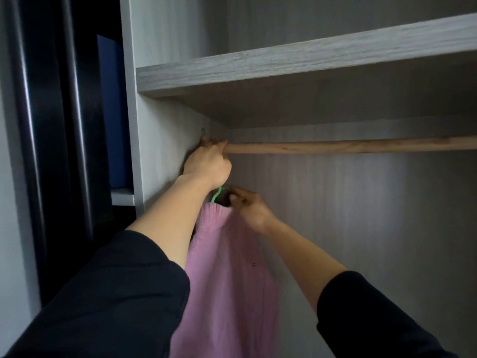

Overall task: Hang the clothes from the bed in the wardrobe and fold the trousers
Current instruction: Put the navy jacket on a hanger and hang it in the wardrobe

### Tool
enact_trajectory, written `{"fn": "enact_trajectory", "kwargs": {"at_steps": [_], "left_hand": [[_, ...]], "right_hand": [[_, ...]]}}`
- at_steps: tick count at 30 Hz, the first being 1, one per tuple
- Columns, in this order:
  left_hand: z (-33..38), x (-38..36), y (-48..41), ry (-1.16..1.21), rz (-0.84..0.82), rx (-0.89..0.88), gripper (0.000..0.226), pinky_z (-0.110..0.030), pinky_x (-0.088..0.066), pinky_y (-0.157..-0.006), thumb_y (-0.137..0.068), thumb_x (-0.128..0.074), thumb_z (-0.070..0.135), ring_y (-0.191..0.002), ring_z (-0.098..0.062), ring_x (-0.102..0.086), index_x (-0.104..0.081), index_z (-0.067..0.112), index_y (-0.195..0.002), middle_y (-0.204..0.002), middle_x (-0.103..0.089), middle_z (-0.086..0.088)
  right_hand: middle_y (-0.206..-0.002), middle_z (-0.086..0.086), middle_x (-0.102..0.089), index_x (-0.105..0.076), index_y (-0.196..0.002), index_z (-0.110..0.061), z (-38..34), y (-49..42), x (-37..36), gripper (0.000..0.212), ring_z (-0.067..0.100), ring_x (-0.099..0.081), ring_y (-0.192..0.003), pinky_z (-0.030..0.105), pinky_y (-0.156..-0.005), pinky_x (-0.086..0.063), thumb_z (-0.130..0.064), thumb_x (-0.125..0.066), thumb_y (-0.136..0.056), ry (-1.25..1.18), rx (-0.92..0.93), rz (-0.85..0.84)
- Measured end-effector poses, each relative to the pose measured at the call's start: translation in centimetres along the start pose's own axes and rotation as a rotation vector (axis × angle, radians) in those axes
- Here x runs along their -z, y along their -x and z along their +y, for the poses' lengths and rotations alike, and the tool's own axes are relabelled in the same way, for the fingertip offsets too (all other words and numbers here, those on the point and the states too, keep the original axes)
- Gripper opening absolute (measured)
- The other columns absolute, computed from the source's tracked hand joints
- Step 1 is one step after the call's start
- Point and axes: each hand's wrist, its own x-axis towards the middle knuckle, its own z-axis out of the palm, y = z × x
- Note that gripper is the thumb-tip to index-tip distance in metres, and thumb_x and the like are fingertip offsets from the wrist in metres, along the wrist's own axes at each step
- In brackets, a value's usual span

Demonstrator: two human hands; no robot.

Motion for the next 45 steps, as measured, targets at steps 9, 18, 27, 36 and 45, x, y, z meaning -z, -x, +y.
{"fn": "enact_trajectory", "kwargs": {"at_steps": [9, 18, 27, 36, 45], "left_hand": [[4.8, -5.3, 4.8, -0.052, 0.181, -0.193, 0.076, -0.048, 0.004, -0.117, -0.091, -0.05, 0.026, -0.148, -0.028, 0.006, -0.009, 0.011, -0.153, -0.16, 0.003, -0.015], [22.6, -8.6, 7.3, 0.288, 0.117, -0.501, 0.072, -0.043, 0.004, -0.118, -0.091, -0.046, 0.02, -0.148, -0.023, 0.003, -0.01, 0.021, -0.153, -0.161, -0.004, -0.004], [33.4, -10.0, 5.6, 0.368, 0.191, -0.514, 0.057, -0.051, 0.002, -0.116, -0.094, -0.044, 0.023, -0.148, -0.027, -0.007, -0.03, 0.018, -0.149, -0.157, -0.025, -0.003], [36.0, -12.9, 4.6, 0.401, 0.383, -0.481, 0.05, -0.05, -0.004, -0.113, -0.089, -0.038, 0.031, -0.132, -0.031, -0.03, -0.045, 0.02, -0.138, -0.132, -0.048, -0.006], [35.7, -12.9, 4.9, 0.425, 0.419, -0.463, 0.049, -0.049, 0.001, -0.114, -0.088, -0.039, 0.029, -0.131, -0.032, -0.029, -0.044, 0.018, -0.136, -0.132, -0.046, -0.007]], "right_hand": [[-0.122, 0.007, -0.061, -0.058, -0.128, -0.015, 2.7, 9.1, 12.7, 0.04, 0.02, -0.056, -0.11, 0.021, -0.085, -0.038, -0.038, -0.053, -0.096, 0.518, -0.166, 0.239], [-0.128, 0.005, -0.056, -0.055, -0.129, -0.015, 0.2, 20.3, 26.3, 0.037, 0.026, -0.048, -0.12, 0.037, -0.094, -0.042, -0.031, -0.052, -0.096, 1.175, -0.291, 0.291], [-0.123, 0.008, -0.058, -0.06, -0.12, -0.017, -2.6, 26.6, 38.7, 0.034, 0.031, -0.048, -0.117, 0.039, -0.094, -0.041, -0.022, -0.056, -0.087, 1.463, -0.406, 0.476], [-0.125, 0.01, -0.055, -0.055, -0.125, -0.012, -1.0, 26.6, 45.0, 0.037, 0.029, -0.045, -0.12, 0.039, -0.091, -0.042, -0.013, -0.056, -0.087, 1.824, -0.559, 0.452], [-0.092, 0.015, -0.057, -0.051, -0.084, -0.008, -2.2, 24.5, 45.7, 0.01, 0.034, -0.056, -0.084, 0.032, -0.067, -0.039, -0.018, -0.054, -0.086, 1.186, -0.655, 0.619]]}}
